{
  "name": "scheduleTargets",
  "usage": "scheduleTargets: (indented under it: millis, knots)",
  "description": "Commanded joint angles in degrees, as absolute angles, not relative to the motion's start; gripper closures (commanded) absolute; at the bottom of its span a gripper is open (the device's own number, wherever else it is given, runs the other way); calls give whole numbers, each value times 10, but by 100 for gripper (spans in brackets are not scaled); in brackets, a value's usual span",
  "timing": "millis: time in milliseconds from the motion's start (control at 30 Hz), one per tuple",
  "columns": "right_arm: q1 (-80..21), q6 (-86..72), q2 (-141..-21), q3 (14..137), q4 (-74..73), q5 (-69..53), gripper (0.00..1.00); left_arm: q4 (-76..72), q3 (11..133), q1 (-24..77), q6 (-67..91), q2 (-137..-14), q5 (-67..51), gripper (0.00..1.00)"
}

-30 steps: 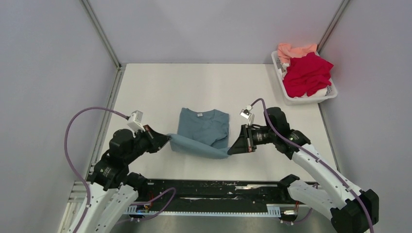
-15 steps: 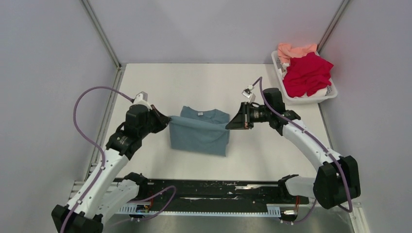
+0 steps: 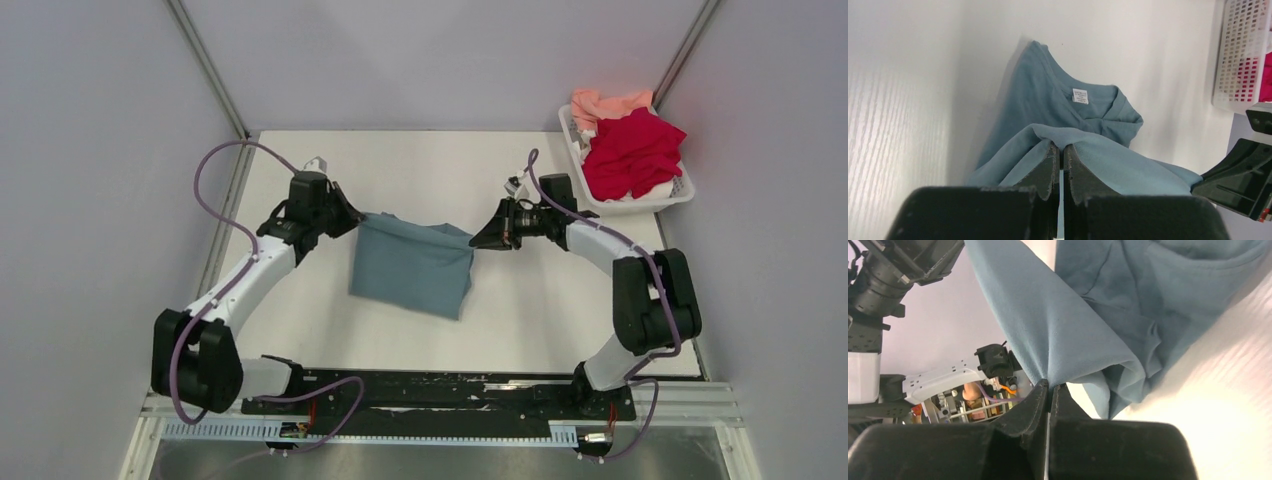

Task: Fold and stack the t-shirts
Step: Fold the long partially folded tshirt into a neat square

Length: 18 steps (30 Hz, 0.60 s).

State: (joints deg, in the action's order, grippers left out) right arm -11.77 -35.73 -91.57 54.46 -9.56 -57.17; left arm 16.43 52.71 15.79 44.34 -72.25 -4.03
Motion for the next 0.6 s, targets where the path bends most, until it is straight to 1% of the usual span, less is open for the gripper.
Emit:
scheduleTargets:
  millis: [0, 267, 367, 433, 467, 500, 533, 567]
  knots:
    - [-106, -353, -974, 583, -51, -587, 100, 110, 574, 139, 420, -785, -31, 100]
    - [-91, -345, -1056, 621, -24, -531, 100, 99, 628, 134, 408, -912, -51, 100]
    - [-84, -347, -1076, 628, -13, -513, 97, 97, 659, 133, 402, -962, -62, 100]
    - [-81, -347, -1093, 635, -6, -505, 91, 100, 678, 132, 399, -987, -67, 100]
    - [-78, -346, -1103, 642, -5, -505, 85, 101, 684, 132, 397, -994, -70, 94]
    - [-77, -345, -1110, 654, -5, -506, 83, 106, 696, 132, 393, -1007, -71, 88]
    - [-74, -340, -1116, 666, -5, -504, 76, 108, 701, 132, 392, -1011, -72, 69]
    - [-74, -329, -1120, 681, -6, -499, 59, 110, 710, 131, 389, -1015, -71, 57]
